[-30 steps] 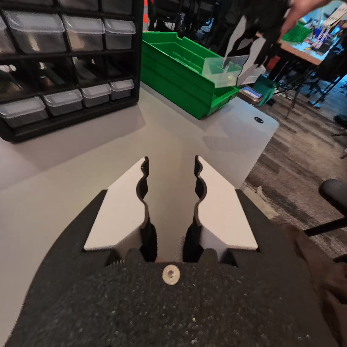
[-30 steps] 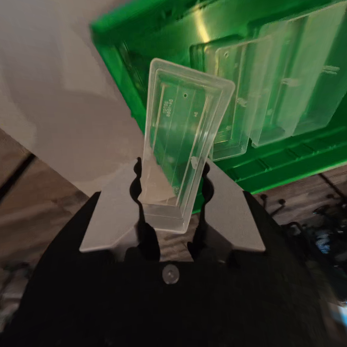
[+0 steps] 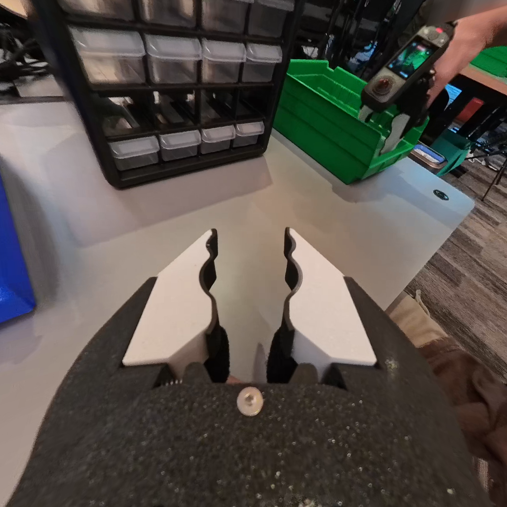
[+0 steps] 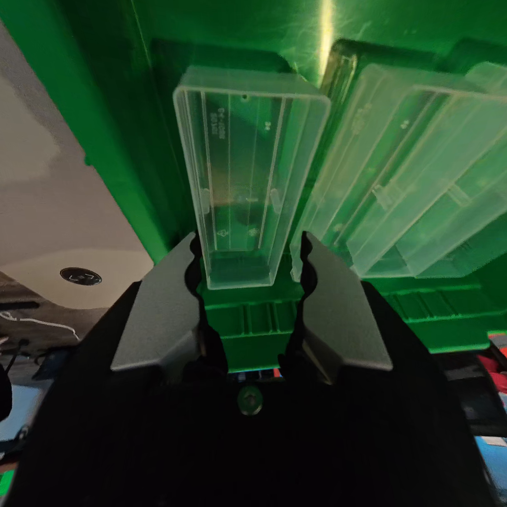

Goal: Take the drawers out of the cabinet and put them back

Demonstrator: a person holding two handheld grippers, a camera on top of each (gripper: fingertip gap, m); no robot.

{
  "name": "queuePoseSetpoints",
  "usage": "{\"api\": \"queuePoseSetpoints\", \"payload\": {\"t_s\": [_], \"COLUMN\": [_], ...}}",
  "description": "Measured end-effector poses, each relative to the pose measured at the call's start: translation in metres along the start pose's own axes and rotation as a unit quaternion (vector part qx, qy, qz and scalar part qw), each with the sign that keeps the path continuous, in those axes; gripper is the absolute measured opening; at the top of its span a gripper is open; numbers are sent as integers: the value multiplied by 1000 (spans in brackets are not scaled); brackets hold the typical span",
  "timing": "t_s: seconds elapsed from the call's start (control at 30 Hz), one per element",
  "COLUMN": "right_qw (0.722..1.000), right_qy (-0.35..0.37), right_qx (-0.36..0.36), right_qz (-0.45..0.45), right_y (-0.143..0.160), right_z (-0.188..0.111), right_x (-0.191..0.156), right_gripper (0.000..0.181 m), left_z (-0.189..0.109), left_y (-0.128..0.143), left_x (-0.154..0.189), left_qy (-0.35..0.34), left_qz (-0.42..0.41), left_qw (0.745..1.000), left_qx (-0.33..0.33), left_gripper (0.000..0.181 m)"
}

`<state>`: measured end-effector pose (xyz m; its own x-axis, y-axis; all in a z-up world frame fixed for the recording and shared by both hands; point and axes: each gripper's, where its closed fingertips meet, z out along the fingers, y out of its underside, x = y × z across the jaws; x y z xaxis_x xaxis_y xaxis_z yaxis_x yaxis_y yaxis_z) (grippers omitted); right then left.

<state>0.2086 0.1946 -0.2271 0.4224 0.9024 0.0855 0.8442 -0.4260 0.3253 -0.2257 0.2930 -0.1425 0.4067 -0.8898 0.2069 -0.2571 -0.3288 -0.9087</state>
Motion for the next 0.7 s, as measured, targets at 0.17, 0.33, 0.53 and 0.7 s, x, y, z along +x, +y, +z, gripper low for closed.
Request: {"api": "queuePoseSetpoints", "payload": {"t_s": [0.17,0.33,0.53,0.7], "right_qw": [997,990,974,923], "right_qy": [49,102,150,188], "right_qx": [45,68,101,214], "right_qz": [48,73,138,259], "right_y": [3,2,10,17], "right_z": [-15,-14,-33,-75], "right_x": [0,2,5,6], "right_gripper": [73,67,87,85], "left_z": [-12,-21,-28,-31], "left_y": [-12,-13,-13,-12], "left_x": [-11,-14,-19,-32], "left_qy": [-16,-24,-37,-50], "left_qz": [1,8,14,4], "left_qw": [1000,999,999,998], "left_qx": [21,26,30,29], "left_gripper": [47,47,47,47]}}
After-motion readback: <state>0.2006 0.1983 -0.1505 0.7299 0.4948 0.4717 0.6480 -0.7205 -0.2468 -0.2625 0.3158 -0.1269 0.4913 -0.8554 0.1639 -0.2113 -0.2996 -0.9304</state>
